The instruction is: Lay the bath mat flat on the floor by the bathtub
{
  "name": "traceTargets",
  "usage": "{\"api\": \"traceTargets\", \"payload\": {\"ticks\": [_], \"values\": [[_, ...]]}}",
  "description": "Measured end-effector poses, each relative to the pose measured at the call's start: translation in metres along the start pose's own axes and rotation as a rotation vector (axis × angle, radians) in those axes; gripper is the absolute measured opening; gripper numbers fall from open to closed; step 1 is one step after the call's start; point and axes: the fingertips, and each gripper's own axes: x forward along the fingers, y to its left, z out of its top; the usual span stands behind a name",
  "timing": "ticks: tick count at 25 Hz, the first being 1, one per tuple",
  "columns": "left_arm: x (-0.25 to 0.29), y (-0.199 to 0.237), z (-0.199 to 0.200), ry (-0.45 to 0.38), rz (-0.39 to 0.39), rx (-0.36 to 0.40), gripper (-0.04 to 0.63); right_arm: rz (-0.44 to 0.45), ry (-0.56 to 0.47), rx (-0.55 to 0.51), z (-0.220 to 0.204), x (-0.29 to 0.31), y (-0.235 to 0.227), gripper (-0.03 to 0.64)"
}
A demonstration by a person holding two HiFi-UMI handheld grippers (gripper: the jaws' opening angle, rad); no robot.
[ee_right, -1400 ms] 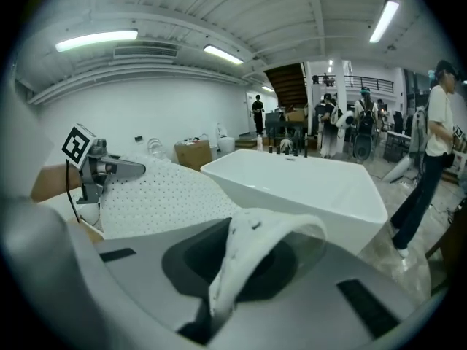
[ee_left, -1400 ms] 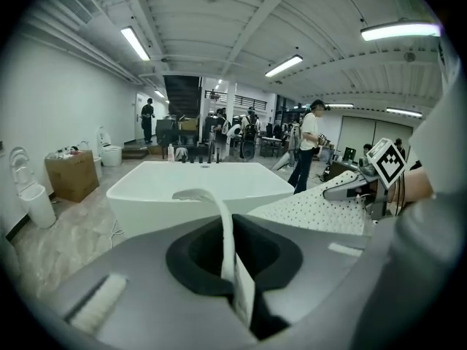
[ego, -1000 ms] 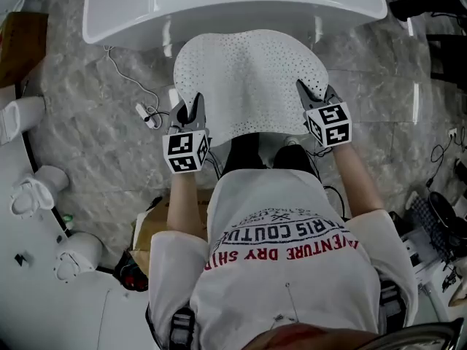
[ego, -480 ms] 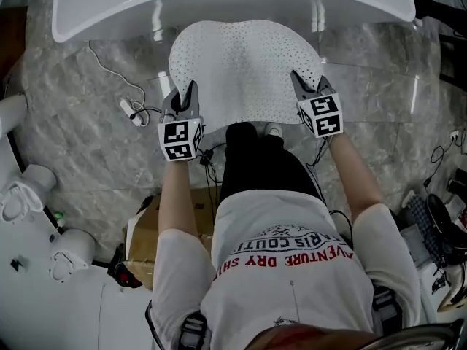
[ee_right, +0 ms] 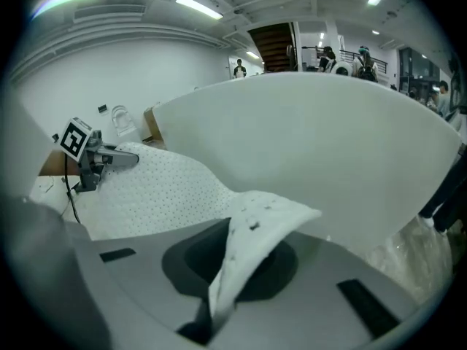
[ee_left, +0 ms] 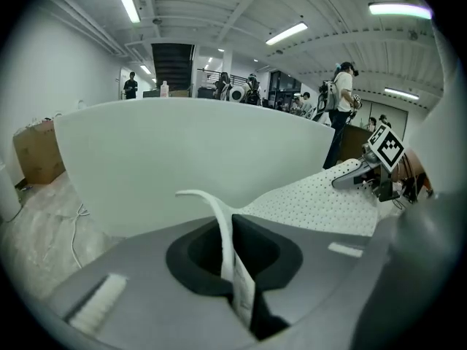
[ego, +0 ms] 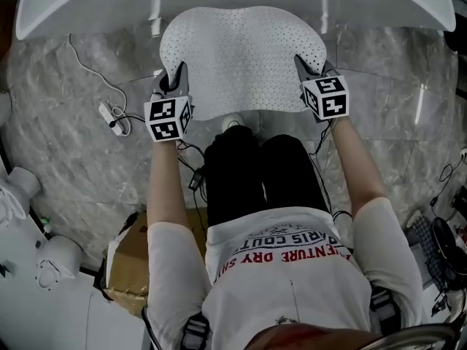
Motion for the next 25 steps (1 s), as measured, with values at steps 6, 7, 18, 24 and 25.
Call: {"api": "traceTargets", "payload": {"ticks": [6, 7, 18, 24, 25], "values": [[0.069, 0.022, -0.076, 0.010, 0.002, 0.033, 0.021, 0.007, 0.006, -0.050, -0.064, 0.079, -0.012, 0.012], [0.079, 0.024, -0.088, 0.014, 0.001, 0.025, 0.021, 0.004, 0.010, -0.054, -0.074, 0.090, -0.014, 0.014], [0.160, 0.037, -0.170, 0.087, -0.029, 0.031, 0.022, -0.019, 0.054, -0.043, -0.155, 0.164, -0.044, 0.014], [0.181, 0.055, -0.213, 0.151, 0.029, 0.007, 0.023, -0.038, 0.151, -0.055, -0.196, 0.186, -0.065, 0.014], [0.184, 0.058, -0.219, 0.161, 0.035, 0.001, 0.023, -0.040, 0.175, -0.057, -0.204, 0.190, -0.067, 0.014]]}}
